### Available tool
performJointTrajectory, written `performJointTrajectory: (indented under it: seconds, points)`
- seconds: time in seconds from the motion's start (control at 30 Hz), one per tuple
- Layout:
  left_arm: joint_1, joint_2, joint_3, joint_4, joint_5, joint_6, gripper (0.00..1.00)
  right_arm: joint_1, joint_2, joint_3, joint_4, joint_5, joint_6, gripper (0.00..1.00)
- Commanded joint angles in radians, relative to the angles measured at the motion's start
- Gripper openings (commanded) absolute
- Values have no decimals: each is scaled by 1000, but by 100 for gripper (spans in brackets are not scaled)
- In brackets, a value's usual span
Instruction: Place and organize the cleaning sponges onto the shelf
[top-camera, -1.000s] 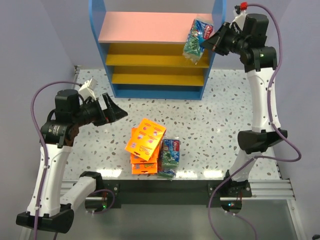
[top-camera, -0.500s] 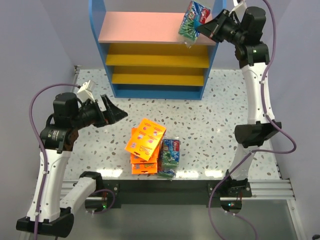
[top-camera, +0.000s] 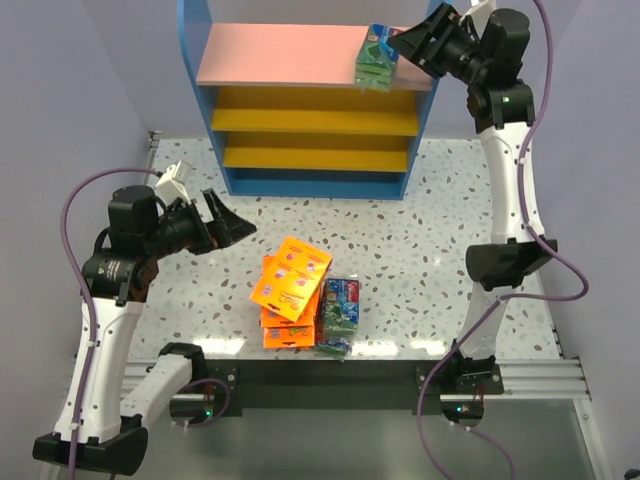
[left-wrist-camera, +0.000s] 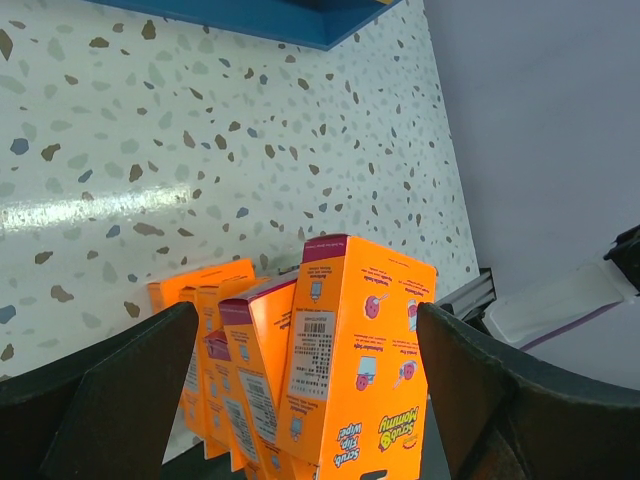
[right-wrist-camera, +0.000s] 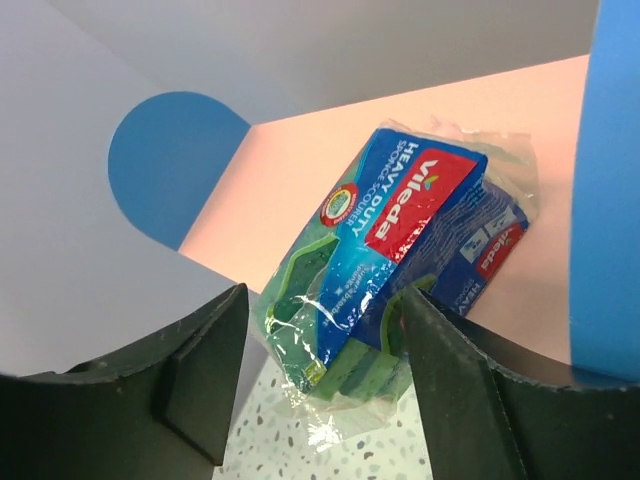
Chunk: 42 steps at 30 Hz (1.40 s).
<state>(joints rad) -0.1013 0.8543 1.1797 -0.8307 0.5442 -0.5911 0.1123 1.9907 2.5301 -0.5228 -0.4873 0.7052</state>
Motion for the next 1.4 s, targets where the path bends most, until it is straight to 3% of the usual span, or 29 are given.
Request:
performJointTrajectory:
  seconds: [0.0,0.13,0.27,0.3,0.4,0.43,0.6,0.77,1.03,1.37]
  points:
    - [-5,-15,1,38,16,-10,96,-3,-29,47,56,47,17,67]
    - [-5,-20,3,45,13,-15,96,-3,-130,15,57,137,11,76]
    - [-6,-14,1,54,13,-18,96,-3,-205,-10,2,188,-13,75]
    - [-6,-11,1,56,13,-21,96,-3,-217,-34,-9,178,-16,69]
    - [-6,-6,1,65,11,-22,96,3,-268,-125,-34,83,-32,22]
    - [-5,-5,0,67,11,-24,96,10,-283,-152,-46,63,-51,0]
    - [-5,-4,-12,79,3,-32,96,130,-314,-269,-83,6,-136,0]
    - [-5,-12,-28,91,0,-44,96,251,-279,-301,-89,84,-171,0]
    - [-5,-55,-46,50,-20,-36,97,259,-208,-314,-72,297,-162,0]
    - [-5,-92,-55,19,-36,-30,97,202,-98,-157,-102,354,-101,0]
